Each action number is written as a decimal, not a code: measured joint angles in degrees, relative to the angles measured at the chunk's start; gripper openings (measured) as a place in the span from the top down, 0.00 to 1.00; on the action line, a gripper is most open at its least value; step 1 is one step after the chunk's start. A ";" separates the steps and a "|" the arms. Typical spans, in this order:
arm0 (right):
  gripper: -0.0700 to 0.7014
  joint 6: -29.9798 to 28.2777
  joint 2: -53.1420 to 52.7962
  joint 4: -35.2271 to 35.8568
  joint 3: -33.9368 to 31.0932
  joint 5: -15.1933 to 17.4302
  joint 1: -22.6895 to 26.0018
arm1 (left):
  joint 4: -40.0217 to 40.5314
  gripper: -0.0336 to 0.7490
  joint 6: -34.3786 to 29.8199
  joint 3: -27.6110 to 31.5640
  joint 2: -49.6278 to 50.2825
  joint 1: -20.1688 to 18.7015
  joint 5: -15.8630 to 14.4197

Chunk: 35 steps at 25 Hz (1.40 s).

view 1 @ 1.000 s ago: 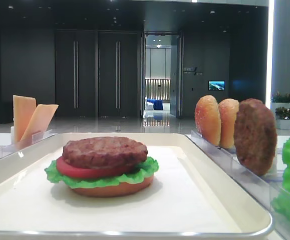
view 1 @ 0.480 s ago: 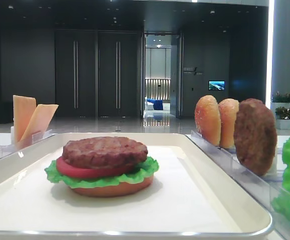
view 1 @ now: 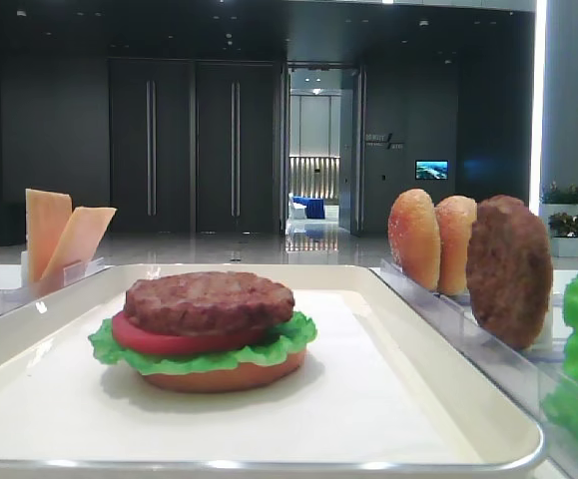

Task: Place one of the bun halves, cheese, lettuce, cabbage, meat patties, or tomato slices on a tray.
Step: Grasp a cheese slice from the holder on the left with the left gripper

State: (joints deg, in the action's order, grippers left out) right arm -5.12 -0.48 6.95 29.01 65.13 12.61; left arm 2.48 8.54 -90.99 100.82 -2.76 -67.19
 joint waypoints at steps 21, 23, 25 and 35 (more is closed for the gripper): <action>0.21 0.00 0.00 0.07 0.00 0.00 0.00 | -1.87 0.57 10.40 -18.08 13.76 -12.38 -2.29; 0.21 0.00 0.00 0.07 0.00 0.00 0.00 | -1.87 0.57 11.93 -18.08 13.94 -13.11 -2.27; 0.21 0.07 0.00 0.07 0.00 0.00 0.00 | -1.87 0.57 12.62 -18.08 14.73 -13.23 -2.23; 0.21 0.12 0.00 0.07 0.00 0.00 0.00 | -1.62 0.57 12.97 -18.08 20.53 -13.59 -2.06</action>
State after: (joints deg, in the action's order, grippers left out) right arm -5.00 -0.48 7.02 29.01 65.13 12.61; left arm 0.86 21.51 -109.07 121.35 -16.35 -69.25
